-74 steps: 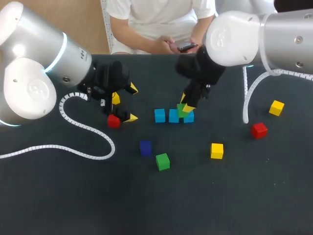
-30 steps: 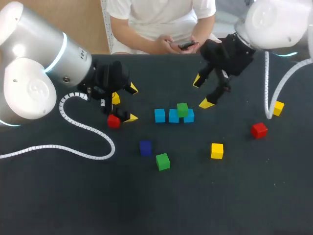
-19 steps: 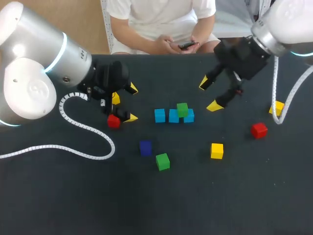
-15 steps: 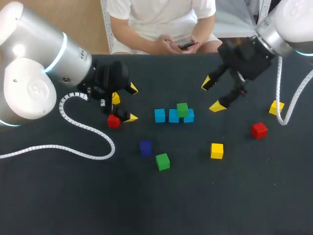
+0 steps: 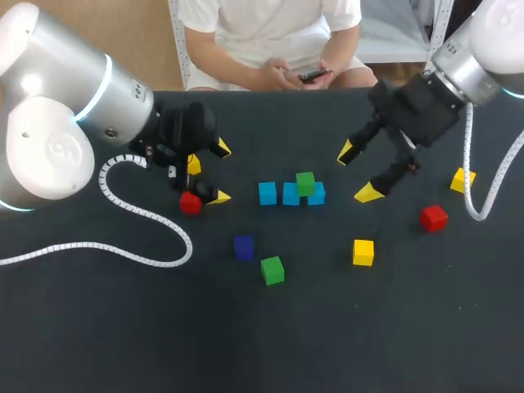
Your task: Place the blue cubes, place green cubes on the blue cubes, place the yellow cubes on the green cubes, then place the red cubes on the yellow cubes, and place purple cube on the red cubes.
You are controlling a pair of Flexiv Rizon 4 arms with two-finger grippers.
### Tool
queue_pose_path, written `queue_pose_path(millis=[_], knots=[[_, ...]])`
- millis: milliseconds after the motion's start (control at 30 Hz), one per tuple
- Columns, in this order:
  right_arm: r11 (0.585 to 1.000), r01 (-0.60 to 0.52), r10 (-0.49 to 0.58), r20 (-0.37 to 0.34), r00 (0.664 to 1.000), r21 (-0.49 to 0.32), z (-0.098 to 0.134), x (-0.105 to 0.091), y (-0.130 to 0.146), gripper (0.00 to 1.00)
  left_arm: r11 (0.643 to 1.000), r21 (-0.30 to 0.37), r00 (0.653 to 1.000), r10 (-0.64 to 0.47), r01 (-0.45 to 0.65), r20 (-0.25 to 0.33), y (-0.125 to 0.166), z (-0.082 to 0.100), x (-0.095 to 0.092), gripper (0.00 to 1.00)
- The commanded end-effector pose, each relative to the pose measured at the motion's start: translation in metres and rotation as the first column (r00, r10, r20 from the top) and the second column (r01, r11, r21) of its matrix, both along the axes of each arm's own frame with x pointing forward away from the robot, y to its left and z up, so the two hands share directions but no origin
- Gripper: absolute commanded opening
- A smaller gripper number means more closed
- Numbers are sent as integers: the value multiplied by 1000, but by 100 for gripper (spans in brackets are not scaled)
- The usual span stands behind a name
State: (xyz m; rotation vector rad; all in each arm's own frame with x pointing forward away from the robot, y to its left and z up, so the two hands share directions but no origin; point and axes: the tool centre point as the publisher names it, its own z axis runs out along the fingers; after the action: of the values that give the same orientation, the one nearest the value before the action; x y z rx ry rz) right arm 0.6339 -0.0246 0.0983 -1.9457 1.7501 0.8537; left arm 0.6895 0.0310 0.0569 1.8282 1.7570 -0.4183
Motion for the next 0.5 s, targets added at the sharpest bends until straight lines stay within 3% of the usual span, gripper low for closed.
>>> queue_pose_path(millis=[33,500], knots=[[1000,1,-1,-5,1000,-1,-5,-7,5,100,1000,-3,1000,-4,4,0,1,-1,1,100],[1000,-23,24,-6,1000,15,1,-21,12,100,1000,-3,1000,-4,4,0,1,-1,1,100]])
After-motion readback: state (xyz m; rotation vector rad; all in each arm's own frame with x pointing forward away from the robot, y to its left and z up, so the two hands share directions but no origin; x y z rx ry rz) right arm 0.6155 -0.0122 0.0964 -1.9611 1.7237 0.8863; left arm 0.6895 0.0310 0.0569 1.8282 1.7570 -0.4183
